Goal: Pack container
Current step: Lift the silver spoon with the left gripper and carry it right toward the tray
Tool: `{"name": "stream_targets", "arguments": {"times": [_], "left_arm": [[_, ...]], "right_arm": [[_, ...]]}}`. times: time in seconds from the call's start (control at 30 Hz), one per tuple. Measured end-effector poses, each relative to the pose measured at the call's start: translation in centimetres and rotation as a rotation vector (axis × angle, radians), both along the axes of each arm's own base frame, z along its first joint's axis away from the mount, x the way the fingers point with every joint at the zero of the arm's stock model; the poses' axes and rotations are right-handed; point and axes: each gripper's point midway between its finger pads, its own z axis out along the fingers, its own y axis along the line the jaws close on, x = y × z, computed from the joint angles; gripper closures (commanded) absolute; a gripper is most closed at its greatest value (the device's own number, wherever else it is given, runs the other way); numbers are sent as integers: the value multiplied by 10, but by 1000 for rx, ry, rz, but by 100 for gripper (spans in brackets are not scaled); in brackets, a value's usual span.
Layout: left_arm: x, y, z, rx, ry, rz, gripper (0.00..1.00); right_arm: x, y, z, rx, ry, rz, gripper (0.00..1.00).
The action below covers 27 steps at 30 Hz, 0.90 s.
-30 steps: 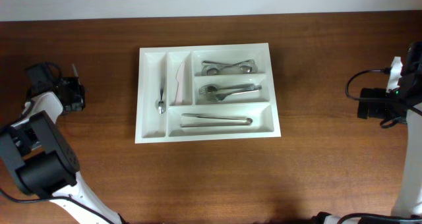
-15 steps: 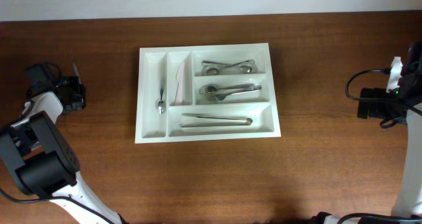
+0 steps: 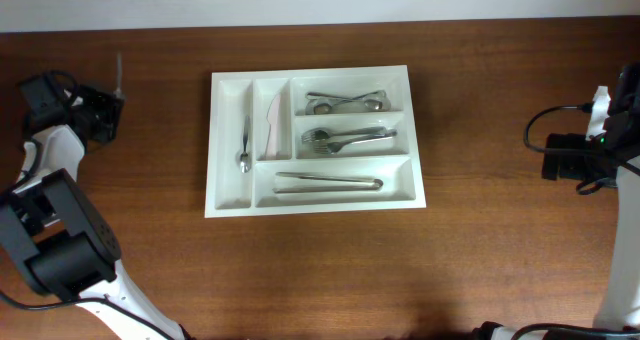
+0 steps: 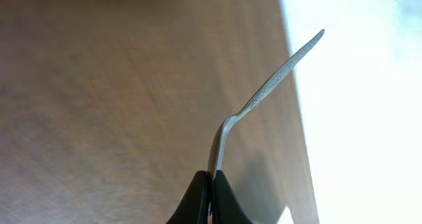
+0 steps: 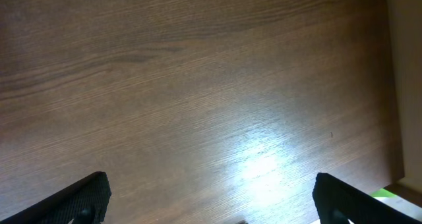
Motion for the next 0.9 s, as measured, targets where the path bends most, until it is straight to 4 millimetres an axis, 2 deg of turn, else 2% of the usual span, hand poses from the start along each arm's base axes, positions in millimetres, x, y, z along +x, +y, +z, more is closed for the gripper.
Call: {"name": "stream_targets", "arguments": {"times": [0.1,0.33,0.47,0.7,0.9], "left_arm": [[7,-8,13,10,-52,-80,98],[9,-31,27,-13,-130,-232,98],[10,-56,37,-44,-192,-359,98],[8,-115,55,-145,-286,-567,98],[-3,-144,56,-236,-265,-639,98]], "right_arm": [[0,0,0,0,0,-1,1],[0,0,0,0,0,-1,1],[0,0,0,0,0,0,1],[0,0,0,0,0,0,1],[0,0,0,0,0,-1,1]]}}
